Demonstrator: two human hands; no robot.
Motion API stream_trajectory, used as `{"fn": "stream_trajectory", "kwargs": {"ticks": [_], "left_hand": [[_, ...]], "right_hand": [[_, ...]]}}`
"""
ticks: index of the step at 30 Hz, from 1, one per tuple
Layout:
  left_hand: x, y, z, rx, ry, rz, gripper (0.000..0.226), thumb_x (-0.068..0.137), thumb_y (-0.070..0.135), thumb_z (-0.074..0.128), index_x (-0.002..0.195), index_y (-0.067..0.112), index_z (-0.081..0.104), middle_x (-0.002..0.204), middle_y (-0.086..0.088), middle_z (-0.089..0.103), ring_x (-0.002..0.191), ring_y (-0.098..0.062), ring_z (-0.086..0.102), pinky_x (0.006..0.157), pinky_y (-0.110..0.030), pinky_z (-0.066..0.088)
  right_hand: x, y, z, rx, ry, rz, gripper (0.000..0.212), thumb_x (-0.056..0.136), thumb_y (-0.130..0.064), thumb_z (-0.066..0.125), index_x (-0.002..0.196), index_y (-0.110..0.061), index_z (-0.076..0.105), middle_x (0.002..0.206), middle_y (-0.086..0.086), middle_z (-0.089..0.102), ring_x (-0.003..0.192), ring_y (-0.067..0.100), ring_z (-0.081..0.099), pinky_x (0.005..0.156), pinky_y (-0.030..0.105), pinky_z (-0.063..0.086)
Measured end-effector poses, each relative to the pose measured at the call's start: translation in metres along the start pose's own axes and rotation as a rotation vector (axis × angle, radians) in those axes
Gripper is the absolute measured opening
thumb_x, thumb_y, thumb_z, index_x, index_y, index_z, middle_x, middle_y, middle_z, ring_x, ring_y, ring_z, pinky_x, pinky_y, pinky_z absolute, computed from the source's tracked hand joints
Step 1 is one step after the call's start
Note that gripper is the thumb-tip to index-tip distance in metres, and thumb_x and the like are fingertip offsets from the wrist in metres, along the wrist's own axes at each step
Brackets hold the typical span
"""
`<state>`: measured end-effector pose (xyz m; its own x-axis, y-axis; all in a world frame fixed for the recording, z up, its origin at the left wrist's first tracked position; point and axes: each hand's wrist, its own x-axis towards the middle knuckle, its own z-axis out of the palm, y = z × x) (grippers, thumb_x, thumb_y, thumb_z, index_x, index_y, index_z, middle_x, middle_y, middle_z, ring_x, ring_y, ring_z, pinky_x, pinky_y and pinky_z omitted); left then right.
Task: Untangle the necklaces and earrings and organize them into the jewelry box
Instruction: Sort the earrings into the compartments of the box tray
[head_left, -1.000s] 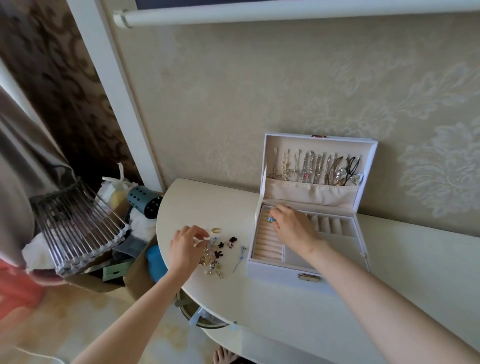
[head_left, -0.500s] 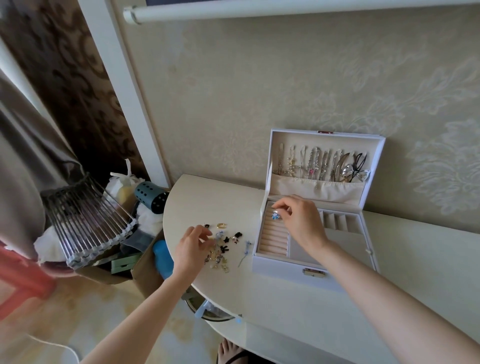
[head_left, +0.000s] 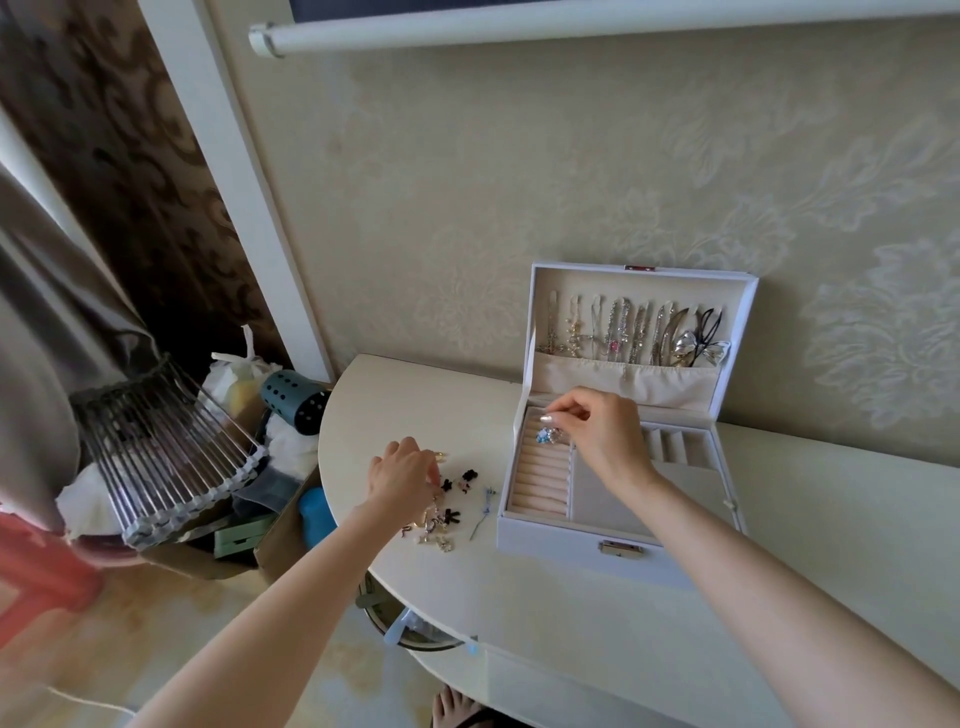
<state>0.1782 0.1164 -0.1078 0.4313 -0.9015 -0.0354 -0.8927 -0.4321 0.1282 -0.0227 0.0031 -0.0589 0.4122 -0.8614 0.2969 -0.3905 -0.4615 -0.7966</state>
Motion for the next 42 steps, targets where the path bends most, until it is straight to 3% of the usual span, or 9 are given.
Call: {"fn": "stream_trajectory", "kwargs": {"ticks": [3, 7, 11, 16, 20, 26, 28, 31, 42], "left_hand": [[0.0, 0.0, -0.003, -0.014, 0.0, 0.025, 0.015, 0.088, 0.024, 0.061, 0.102, 0.027, 0.06, 0.117, 0.003, 0.048, 0.114, -0.018, 0.043, 0.092, -0.029, 0.034], [-0.001, 0.0, -0.007, 0.008, -0.02, 0.052, 0.02, 0.083, 0.034, 0.066, 0.101, 0.028, 0.059, 0.115, 0.005, 0.05, 0.112, -0.017, 0.044, 0.091, -0.029, 0.034], [0.001, 0.002, -0.009, 0.032, -0.084, 0.055, 0.027, 0.078, 0.04, 0.069, 0.1, 0.026, 0.063, 0.117, 0.002, 0.05, 0.114, -0.017, 0.043, 0.094, -0.029, 0.034], [0.004, 0.005, -0.012, 0.046, -0.111, 0.075, 0.027, 0.079, 0.04, 0.069, 0.099, 0.023, 0.062, 0.118, 0.001, 0.048, 0.115, -0.017, 0.042, 0.095, -0.029, 0.035], [0.006, 0.01, -0.018, -0.027, -0.016, 0.088, 0.022, 0.081, 0.038, 0.067, 0.095, 0.022, 0.061, 0.112, 0.002, 0.052, 0.109, -0.017, 0.046, 0.089, -0.028, 0.038], [0.014, 0.028, -0.032, -0.25, 0.231, 0.141, 0.019, 0.083, 0.035, 0.066, 0.088, 0.018, 0.059, 0.094, 0.006, 0.058, 0.092, -0.015, 0.05, 0.076, -0.028, 0.039], [0.016, 0.037, -0.035, -0.333, 0.272, 0.171, 0.018, 0.084, 0.032, 0.066, 0.087, 0.017, 0.057, 0.089, 0.007, 0.058, 0.085, -0.014, 0.05, 0.071, -0.027, 0.038], [0.019, 0.055, -0.037, -0.434, 0.267, 0.215, 0.017, 0.085, 0.029, 0.065, 0.088, 0.014, 0.056, 0.087, 0.004, 0.06, 0.081, -0.015, 0.055, 0.067, -0.027, 0.041], [0.033, 0.123, -0.034, -0.665, 0.161, 0.248, 0.021, 0.083, 0.025, 0.067, 0.081, 0.018, 0.048, 0.081, -0.003, 0.071, 0.079, -0.023, 0.064, 0.071, -0.037, 0.051]], "right_hand": [[0.003, 0.003, -0.006, 0.063, -0.014, 0.106, 0.007, 0.077, -0.001, 0.07, 0.076, -0.007, 0.072, 0.061, 0.0, 0.063, 0.055, 0.01, 0.057, 0.063, 0.03, 0.055], [0.008, 0.012, -0.018, 0.121, -0.014, 0.228, 0.008, 0.078, 0.007, 0.066, 0.08, 0.0, 0.07, 0.065, 0.01, 0.065, 0.044, 0.006, 0.058, 0.046, 0.013, 0.05], [0.011, 0.021, -0.028, 0.128, -0.024, 0.296, 0.016, 0.078, 0.009, 0.064, 0.076, -0.006, 0.071, 0.067, 0.009, 0.067, 0.054, 0.015, 0.06, 0.051, 0.014, 0.052], [0.012, 0.026, -0.035, 0.135, -0.014, 0.367, 0.01, 0.077, 0.006, 0.067, 0.079, -0.003, 0.072, 0.076, 0.014, 0.071, 0.064, 0.023, 0.065, 0.068, 0.03, 0.057], [0.014, 0.031, -0.042, 0.119, -0.007, 0.4, 0.009, 0.079, 0.005, 0.066, 0.082, 0.0, 0.072, 0.076, 0.014, 0.07, 0.06, 0.017, 0.063, 0.054, 0.017, 0.052], [0.017, 0.038, -0.047, 0.08, 0.037, 0.385, 0.008, 0.077, 0.006, 0.068, 0.083, 0.001, 0.071, 0.082, 0.013, 0.069, 0.06, 0.012, 0.061, 0.051, 0.009, 0.05], [0.017, 0.041, -0.045, 0.024, 0.025, 0.36, 0.008, 0.076, 0.005, 0.07, 0.082, -0.001, 0.072, 0.086, 0.014, 0.071, 0.066, 0.013, 0.063, 0.063, 0.016, 0.054], [0.016, 0.047, -0.042, -0.119, 0.011, 0.297, 0.008, 0.077, 0.0, 0.071, 0.084, -0.004, 0.074, 0.09, 0.01, 0.072, 0.083, 0.015, 0.061, 0.077, 0.024, 0.047], [0.01, 0.058, -0.037, -0.383, 0.062, 0.134, 0.006, 0.081, -0.016, 0.07, 0.086, -0.019, 0.068, 0.085, 0.0, 0.072, 0.085, 0.023, 0.065, 0.071, 0.039, 0.053]]}}
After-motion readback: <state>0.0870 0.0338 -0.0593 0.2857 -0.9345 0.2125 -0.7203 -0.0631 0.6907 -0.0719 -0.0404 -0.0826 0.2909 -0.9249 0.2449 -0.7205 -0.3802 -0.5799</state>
